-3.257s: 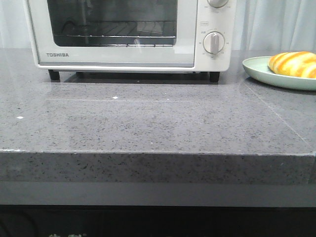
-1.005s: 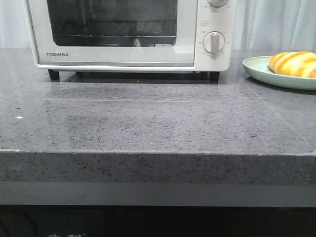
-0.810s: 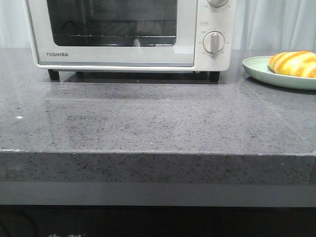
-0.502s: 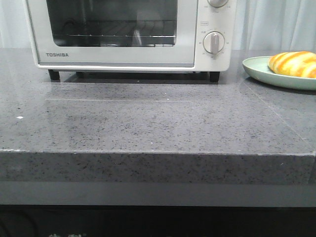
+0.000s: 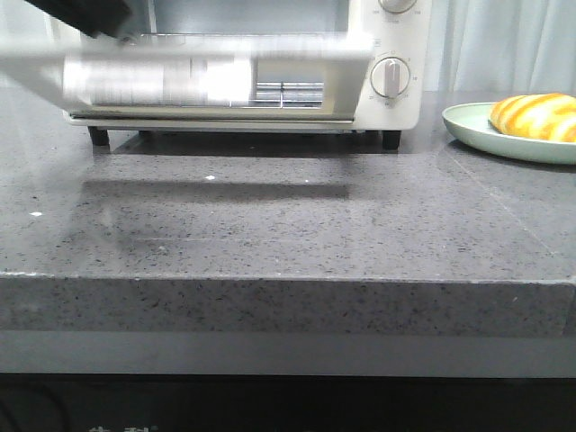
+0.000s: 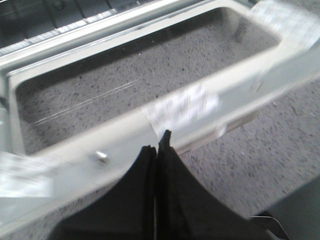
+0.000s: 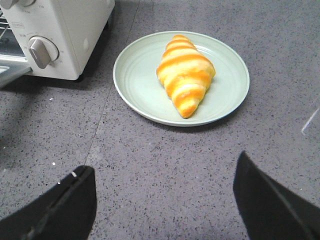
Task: Put bread in oven
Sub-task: 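Pull the oven door down and open with the left gripper, then lower the right gripper onto the striped bread roll and grasp it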
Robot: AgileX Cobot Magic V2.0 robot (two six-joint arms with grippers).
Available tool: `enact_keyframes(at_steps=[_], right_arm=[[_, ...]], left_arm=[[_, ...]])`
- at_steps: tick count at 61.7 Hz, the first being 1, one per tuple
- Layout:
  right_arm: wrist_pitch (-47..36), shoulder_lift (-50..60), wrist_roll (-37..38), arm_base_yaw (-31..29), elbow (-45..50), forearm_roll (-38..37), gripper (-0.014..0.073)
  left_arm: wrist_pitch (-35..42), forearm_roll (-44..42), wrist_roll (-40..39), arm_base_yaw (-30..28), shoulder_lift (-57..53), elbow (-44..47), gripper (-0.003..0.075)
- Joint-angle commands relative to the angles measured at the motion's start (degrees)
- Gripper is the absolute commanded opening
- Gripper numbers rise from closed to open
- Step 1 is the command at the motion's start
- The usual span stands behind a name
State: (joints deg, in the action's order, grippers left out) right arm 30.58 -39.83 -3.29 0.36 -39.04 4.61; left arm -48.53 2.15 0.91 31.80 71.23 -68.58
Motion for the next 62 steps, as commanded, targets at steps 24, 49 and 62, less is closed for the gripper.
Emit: enact_keyframes(at_steps=[24, 49, 62], right_arm=[[6.5, -13.1, 1.5, -4.0, -14.6, -0.4, 0.0581], [14.9, -35.8, 1.4, -6.0, -30.7, -0.4, 0.0581], [19.3, -46.2, -0.2, -6.0, -38.6, -0.4, 0.0581]], left_arm=[[1.7, -3.4, -1.7, -0.1, -23.5, 9.1, -0.0018], [1.7, -3.4, -1.7, -0.1, -27.9, 10.4, -0.0018], [1.5, -3.4, -1.7, -0.1, -27.9, 10.5, -0.0018]])
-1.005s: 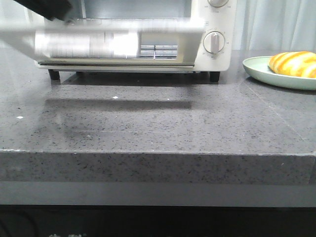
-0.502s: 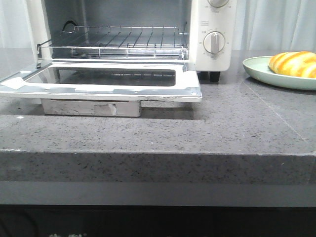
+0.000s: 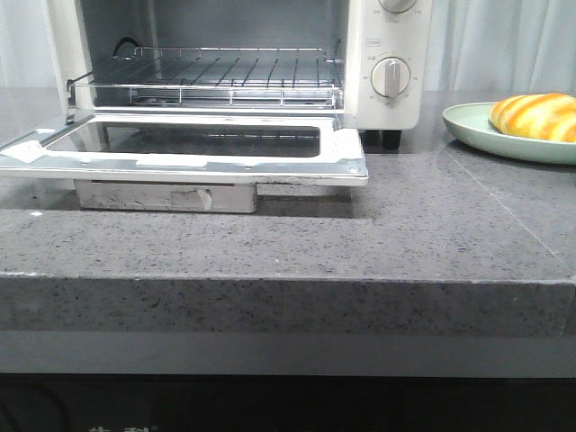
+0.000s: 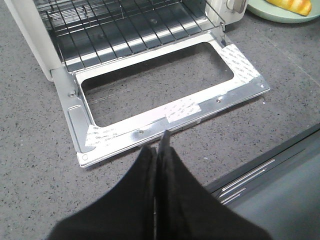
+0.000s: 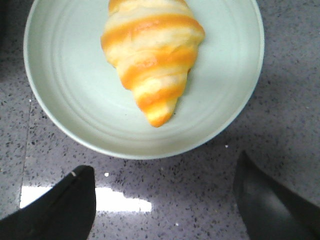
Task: Put bread in oven
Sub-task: 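Lower the right gripper onto the striped bread roll and grasp it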
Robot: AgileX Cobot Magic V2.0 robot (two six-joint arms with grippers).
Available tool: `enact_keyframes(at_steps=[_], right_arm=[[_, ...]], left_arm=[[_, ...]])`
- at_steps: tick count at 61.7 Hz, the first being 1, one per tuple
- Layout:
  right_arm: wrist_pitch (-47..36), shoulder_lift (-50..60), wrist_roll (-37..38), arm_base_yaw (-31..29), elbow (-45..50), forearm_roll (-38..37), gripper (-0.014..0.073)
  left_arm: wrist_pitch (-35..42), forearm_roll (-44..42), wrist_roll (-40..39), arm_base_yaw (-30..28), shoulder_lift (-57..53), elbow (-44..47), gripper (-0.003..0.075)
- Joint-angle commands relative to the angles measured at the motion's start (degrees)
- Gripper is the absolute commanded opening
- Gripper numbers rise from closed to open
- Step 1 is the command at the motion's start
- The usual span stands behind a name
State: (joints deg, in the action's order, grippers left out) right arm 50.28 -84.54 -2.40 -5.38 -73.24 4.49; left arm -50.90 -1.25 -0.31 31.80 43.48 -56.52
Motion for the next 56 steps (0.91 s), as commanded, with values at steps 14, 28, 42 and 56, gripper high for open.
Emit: enact_keyframes(at_steps=[14, 28, 42, 56], right_arm=[[1.1, -9.6, -2.4, -0.2, -10.2, 1.0, 0.0581], [0.5, -15.3, -4.7, -0.2, -13.4, 2.9, 0.0581], [-1.7, -17.6, -4.7, -0.2, -13.6, 2.9, 0.0566], [-2.0, -18.1, -5.6, -0.2, -13.6, 2.9, 0.0365]], left_arm=[[3.9, -0.1, -0.5, -0.1, -0.2, -1.6, -0.0018], [3.9, -0.1, -0.5, -0.1, -0.2, -1.6, -0.0018], [3.9, -0.1, -0.5, -0.1, -0.2, -1.6, -0.0018], [3.9, -0.1, -0.5, -0.1, -0.2, -1.6, -0.0018]])
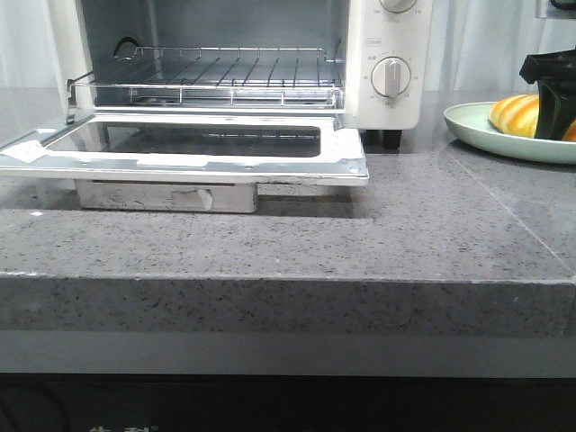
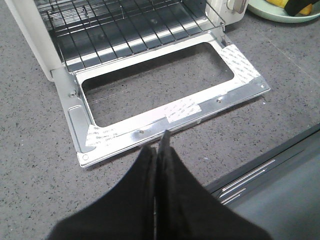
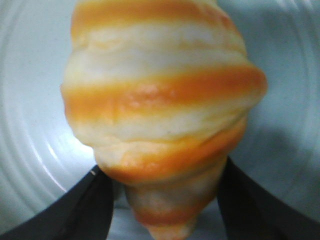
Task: Put bread in oven
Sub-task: 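Lower the right gripper onto the striped bread roll and grasp it, then lift the bread roll off the green plate with the right gripper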
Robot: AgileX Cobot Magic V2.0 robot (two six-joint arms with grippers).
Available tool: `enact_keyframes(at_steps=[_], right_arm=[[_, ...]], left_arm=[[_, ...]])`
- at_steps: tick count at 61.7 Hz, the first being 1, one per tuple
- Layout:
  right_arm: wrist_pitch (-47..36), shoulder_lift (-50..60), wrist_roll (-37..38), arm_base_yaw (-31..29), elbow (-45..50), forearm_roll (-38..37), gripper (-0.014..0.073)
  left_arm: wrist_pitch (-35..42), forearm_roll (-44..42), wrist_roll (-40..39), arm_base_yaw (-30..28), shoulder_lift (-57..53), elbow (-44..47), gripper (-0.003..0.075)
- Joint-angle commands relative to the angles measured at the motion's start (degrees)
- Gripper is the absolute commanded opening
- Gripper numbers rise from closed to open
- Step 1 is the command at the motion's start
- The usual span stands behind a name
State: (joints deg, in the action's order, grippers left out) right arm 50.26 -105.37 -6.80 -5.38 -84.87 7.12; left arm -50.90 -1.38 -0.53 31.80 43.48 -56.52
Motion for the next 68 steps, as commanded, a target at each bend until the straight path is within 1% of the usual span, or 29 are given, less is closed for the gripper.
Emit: enact_keyframes(at_steps=[1, 8, 14, 26, 41, 46, 56, 68], right_arm=[[-2.0, 2.7, -1.2, -0.2, -2.0, 0.2, 0.0349], [-1.6, 2.7, -1.8, -0.2, -2.0, 0.2, 0.024], [-1.1, 3.2, -1.9, -0.2, -2.0, 0.3, 0.0193], [-0.2, 6.8, -1.9, -0.2, -2.0, 0.7, 0.0192], [5.1, 14.6, -1.9, -0.2, -1.2, 5.0, 0.0192], [4.8, 18.3, -1.9, -0.2, 1.5, 6.5, 0.0192], [2.7, 27.3, -1.9, -0.2, 10.0, 10.1, 0.0192], [4.8, 36.7, -3.1, 0.0, 17.0, 18.4, 0.0192]], left_arm=[[3.9, 0.1, -0.3, -0.1, -0.2, -1.6, -0.0018], [3.9, 0.1, -0.3, -0.1, -0.2, -1.6, -0.0018], [3.9, 0.1, -0.3, -0.1, -0.2, -1.6, -0.0018], [3.9, 0.1, -0.3, -0.1, -0.2, -1.6, -0.0018], [3.9, 0.1, -0.3, -0.1, -0.2, -1.6, -0.0018], [3.9, 0.1, -0.3, -0.1, -0.2, -1.6, -0.0018], [4.0, 0.1, -0.3, -0.1, -0.2, -1.6, -0.0018], [4.0, 0.1, -0.3, -0.1, -0.2, -1.6, -0.0018]])
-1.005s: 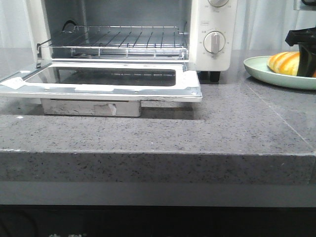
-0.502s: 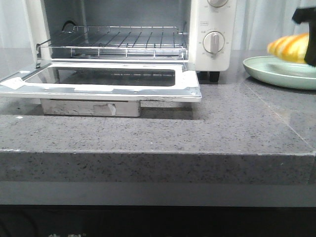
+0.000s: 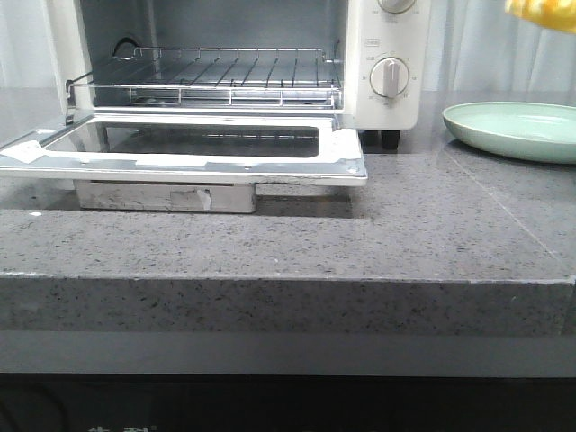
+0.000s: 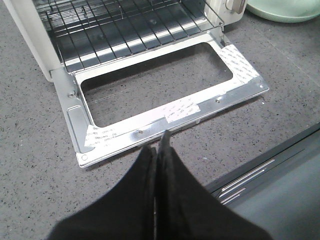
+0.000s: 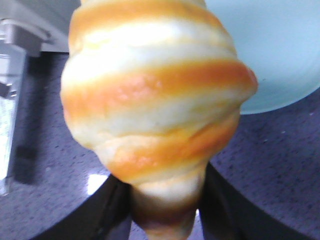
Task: Put bread in oven
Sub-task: 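Lift the bread roll off the green plate with the right gripper, then carry the bread roll into the open oven over the rack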
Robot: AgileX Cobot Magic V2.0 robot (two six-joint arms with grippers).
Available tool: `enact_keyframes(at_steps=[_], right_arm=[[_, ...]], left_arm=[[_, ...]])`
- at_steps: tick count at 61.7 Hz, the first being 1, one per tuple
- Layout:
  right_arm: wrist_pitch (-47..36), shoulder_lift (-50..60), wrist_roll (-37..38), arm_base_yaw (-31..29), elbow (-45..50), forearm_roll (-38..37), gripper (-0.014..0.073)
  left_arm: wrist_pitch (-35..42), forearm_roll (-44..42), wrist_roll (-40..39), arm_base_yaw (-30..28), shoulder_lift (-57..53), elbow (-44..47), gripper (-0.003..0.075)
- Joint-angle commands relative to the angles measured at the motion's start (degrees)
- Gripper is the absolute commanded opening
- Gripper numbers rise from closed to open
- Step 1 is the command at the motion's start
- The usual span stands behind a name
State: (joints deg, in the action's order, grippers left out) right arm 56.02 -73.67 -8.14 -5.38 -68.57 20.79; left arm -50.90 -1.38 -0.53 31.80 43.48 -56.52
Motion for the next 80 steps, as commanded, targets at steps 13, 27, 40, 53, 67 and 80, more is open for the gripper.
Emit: enact_keyframes(at_steps=[13, 27, 40, 53, 67, 80], right_arm=[[1.6, 10.3, -2.8, 11.0, 2.7, 5.1, 0.0192], [-2.8, 8.4, 3.9, 28.6, 2.3, 2.7, 0.0192], [-5.9, 1.9, 9.4, 39.5, -2.3, -4.0, 0.0192], [-5.3, -8.9, 16.2, 45.5, -12.5, -13.5, 0.0192], [-0.2, -20.3, 25.4, 47.1, -26.8, -25.7, 0.0192], [5.9, -31.1, 31.5, 47.1, -41.6, -35.5, 0.0192]], left_arm=[[4.0, 0.3, -0.3, -0.1, -0.2, -1.6, -0.0018], [4.0, 0.3, -0.3, -0.1, -0.2, -1.6, -0.0018], [4.0, 0.4, -0.3, -0.1, -0.2, -1.6, -0.0018], [4.5, 0.4, -0.3, -0.1, -0.2, -1.6, -0.0018], [5.3, 0.4, -0.3, -0.1, -0.2, -1.6, -0.0018], [5.6, 0.4, -0.3, -0.1, -0.2, -1.6, -0.0018]])
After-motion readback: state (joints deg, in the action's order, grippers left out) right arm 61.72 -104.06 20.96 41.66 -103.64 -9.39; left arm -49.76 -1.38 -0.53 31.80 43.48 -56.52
